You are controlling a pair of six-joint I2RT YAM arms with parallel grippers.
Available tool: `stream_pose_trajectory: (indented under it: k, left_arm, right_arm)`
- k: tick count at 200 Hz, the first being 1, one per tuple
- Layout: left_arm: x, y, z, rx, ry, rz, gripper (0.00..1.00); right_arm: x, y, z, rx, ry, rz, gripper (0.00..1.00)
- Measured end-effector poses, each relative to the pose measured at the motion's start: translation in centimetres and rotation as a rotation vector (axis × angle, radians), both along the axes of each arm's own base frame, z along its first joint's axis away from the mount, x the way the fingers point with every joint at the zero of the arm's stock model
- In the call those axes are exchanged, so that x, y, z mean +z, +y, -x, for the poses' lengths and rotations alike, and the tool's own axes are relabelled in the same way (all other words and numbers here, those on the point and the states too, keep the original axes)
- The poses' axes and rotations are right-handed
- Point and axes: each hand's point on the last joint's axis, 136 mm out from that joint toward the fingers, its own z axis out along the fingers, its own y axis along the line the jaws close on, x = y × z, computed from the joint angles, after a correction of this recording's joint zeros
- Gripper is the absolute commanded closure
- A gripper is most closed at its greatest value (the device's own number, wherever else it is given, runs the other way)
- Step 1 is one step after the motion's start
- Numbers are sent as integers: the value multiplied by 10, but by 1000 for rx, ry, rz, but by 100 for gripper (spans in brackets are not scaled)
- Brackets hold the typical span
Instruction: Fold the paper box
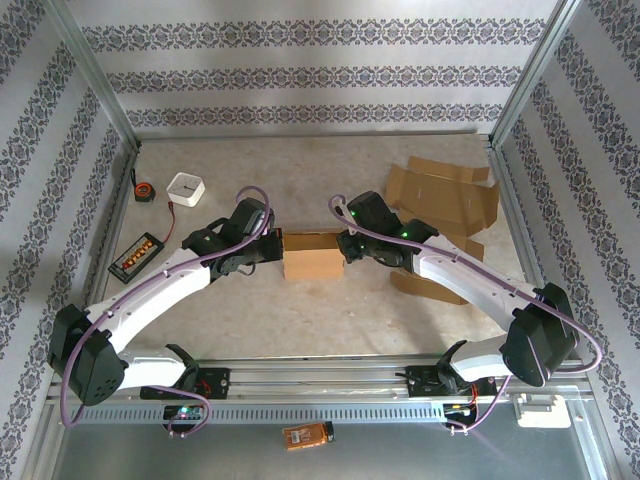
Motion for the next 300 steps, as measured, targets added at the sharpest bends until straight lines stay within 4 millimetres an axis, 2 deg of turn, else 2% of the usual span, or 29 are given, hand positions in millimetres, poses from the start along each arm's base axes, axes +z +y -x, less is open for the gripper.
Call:
stream_pose_trajectory:
  k: [45, 84, 121, 142, 182, 216, 229, 257, 285, 300]
  left_arm:
    - [-2, -12, -2, -18, -12, 76, 98]
    - [-2, -11, -2, -14, -14, 76, 97]
    - [-1, -11, 2, -25, -5, 72, 82]
    - [7, -13, 9, -48, -13, 108, 69]
    - [43, -20, 16, -97, -94, 210, 66]
    - [52, -18, 15, -81, -105, 216, 65]
    - [55, -14, 14, -58, -109, 203, 61]
    - [66, -8, 9, -16, -128, 193, 56]
    - [74, -4, 4, 31, -141, 201, 45]
    - [75, 0, -1, 79, -133, 211, 44]
  right_arm:
    - [0, -3, -1, -11, -5, 13, 84]
    - [0, -4, -2, -16, -8, 20, 84]
    - [0, -4, -2, -15, -6, 21, 84]
    - [1, -2, -1, -9, -5, 24, 80]
    - [2, -5, 4, -5, 20, 41, 68]
    - [3, -6, 12, 7, 52, 54, 59]
    - [6, -8, 15, 7, 59, 55, 55]
    - [26, -12, 21, 8, 35, 22, 50]
    - [63, -12, 22, -10, -30, -58, 44]
    - [79, -13, 21, -39, -50, -103, 44]
